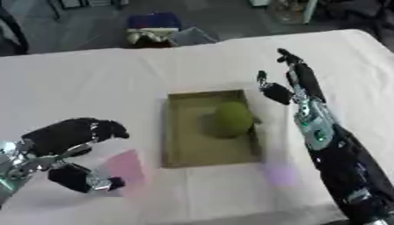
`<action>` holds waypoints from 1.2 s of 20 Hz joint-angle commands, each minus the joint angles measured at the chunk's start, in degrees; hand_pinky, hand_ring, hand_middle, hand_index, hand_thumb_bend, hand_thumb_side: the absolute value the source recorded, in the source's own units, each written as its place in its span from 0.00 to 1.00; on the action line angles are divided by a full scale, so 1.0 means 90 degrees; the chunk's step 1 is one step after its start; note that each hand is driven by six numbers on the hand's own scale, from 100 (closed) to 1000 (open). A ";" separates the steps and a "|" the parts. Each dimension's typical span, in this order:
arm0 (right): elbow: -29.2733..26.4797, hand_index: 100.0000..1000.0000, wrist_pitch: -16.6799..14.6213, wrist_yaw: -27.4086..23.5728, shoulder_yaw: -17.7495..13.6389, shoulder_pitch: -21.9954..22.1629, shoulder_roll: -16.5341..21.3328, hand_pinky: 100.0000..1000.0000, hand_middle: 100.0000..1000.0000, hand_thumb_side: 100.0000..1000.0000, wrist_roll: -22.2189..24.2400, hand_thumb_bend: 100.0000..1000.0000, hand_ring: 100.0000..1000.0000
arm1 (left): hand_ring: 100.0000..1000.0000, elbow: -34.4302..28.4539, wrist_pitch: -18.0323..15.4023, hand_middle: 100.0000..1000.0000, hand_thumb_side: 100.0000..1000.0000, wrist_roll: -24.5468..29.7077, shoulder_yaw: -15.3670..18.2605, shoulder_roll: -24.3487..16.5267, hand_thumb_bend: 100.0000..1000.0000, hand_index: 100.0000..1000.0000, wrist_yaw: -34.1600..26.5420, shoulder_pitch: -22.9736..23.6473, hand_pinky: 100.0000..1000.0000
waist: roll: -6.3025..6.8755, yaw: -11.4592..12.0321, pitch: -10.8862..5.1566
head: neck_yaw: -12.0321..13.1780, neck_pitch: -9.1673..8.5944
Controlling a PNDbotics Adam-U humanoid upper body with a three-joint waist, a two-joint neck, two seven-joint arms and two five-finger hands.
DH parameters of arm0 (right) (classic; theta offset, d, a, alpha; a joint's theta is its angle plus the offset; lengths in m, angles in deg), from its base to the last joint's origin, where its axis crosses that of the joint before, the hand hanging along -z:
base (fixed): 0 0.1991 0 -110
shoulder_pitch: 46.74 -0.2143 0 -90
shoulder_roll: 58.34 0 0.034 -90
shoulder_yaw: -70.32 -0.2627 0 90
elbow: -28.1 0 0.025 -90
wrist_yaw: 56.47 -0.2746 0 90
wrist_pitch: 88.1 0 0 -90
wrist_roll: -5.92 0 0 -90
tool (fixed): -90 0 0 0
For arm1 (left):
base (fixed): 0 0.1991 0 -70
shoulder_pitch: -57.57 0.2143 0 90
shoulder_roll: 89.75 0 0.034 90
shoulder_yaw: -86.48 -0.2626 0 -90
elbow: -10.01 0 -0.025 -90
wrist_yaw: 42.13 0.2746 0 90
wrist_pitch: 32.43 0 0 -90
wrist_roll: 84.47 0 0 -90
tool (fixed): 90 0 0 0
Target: Pick up objects on the table and place them in the box.
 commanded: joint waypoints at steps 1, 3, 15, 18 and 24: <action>-0.0075 0.96 0.0002 0.0001 -0.0006 -0.0124 0.0119 0.76 0.76 0.39 0.0003 0.08 0.93 | 0.82 -0.0073 -0.0049 0.85 0.79 0.0139 0.0016 -0.0214 0.49 0.92 0.0022 -0.0035 0.85 | 0.0005 -0.0004 -0.0096 | -0.0005 0.0031; -0.0074 0.96 0.0003 0.0002 -0.0007 -0.0127 0.0119 0.75 0.76 0.40 0.0002 0.09 0.93 | 0.83 -0.0034 -0.0124 0.86 0.79 0.0288 -0.0039 -0.0211 0.50 0.93 0.0063 -0.0036 0.85 | 0.0007 -0.0009 -0.0095 | 0.0003 0.0031; -0.0072 0.96 -0.0007 -0.0013 0.0006 -0.0123 0.0099 0.75 0.76 0.40 0.0004 0.09 0.93 | 0.80 0.0403 -0.0235 0.83 0.75 0.0238 -0.0187 -0.0015 0.47 0.91 0.0625 -0.0019 0.82 | 0.0008 -0.0037 -0.0083 | 0.0006 0.0031; -0.0075 0.97 -0.0008 -0.0012 0.0007 -0.0125 0.0091 0.75 0.76 0.40 0.0002 0.09 0.93 | 0.76 0.0421 -0.0325 0.77 0.71 0.0282 -0.0263 0.0018 0.41 0.86 0.0584 -0.0040 0.78 | 0.0006 -0.0044 -0.0086 | 0.0013 0.0031; -0.0065 0.97 -0.0004 -0.0022 0.0007 -0.0109 0.0097 0.75 0.76 0.40 0.0002 0.09 0.93 | 0.61 0.0261 -0.0321 0.58 0.33 -0.0009 -0.0218 0.0013 0.00 0.71 0.0105 -0.0101 0.67 | 0.0002 -0.0041 -0.0093 | 0.0017 0.0031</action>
